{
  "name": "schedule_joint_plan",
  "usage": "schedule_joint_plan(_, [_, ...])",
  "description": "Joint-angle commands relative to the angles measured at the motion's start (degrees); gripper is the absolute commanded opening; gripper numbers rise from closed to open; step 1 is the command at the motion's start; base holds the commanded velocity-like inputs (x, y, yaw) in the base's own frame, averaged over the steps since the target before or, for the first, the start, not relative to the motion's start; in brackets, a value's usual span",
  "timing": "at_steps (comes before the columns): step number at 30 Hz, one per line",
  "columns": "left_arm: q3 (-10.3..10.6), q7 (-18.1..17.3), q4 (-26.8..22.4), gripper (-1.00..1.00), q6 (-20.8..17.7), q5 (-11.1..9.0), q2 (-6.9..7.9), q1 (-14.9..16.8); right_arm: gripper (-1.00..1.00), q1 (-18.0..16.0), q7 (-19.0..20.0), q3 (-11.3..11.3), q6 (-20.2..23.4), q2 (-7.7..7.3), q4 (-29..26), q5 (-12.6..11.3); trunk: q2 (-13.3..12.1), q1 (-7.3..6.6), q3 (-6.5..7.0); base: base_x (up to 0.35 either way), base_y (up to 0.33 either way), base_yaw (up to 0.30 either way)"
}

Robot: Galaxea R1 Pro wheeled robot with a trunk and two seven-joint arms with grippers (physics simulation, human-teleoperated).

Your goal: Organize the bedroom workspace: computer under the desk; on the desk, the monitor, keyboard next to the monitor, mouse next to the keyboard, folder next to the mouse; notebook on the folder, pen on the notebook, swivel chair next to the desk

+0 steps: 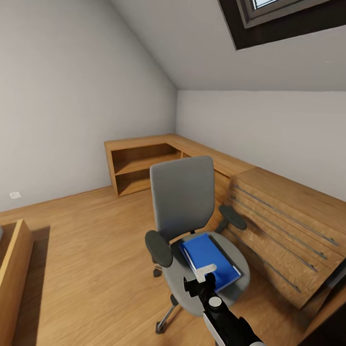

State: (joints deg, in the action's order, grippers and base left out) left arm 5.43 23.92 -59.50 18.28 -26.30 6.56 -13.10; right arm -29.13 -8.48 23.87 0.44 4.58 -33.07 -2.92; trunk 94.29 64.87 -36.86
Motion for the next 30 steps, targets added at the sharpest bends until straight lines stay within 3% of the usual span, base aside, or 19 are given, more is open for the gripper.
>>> schedule_joint_plan(1, [0.28, 0.28, 0.01, 1.0, 0.33, -0.52, 0.09, 0.0, 1.0, -0.05, -0.45, 0.39, 0.04, -0.03, 0.0, -0.31, 0.02, 0.01, -0.04, 0.103, 0.0, 0.0])
schedule_joint_plan(14, [0.37, 0.17, 0.35, 1.0, 0.35, -0.51, 0.12, 0.0, 1.0, -0.05, -0.35, 0.4, 0.0, -0.08, 0.04, -0.26, 0.02, 0.01, -0.04, 0.258, 0.0, 0.0])
schedule_joint_plan(21, [0.37, 0.28, 0.2, 1.0, 0.41, -0.47, 0.12, 0.0, 1.0, -0.05, -0.31, 0.41, 0.06, -0.09, 0.1, -0.24, 0.02, 0.01, -0.04, 0.072, 0.0, 0.0])
schedule_joint_plan(30, [0.29, 0.41, 0.01, 1.0, 0.44, -0.51, 0.05, 0.0, 1.0, -0.05, -0.22, 0.49, 0.01, -0.12, 0.19, -0.24, 3.63, 1.98, -1.66, 0.004, 0.0, 0.0])
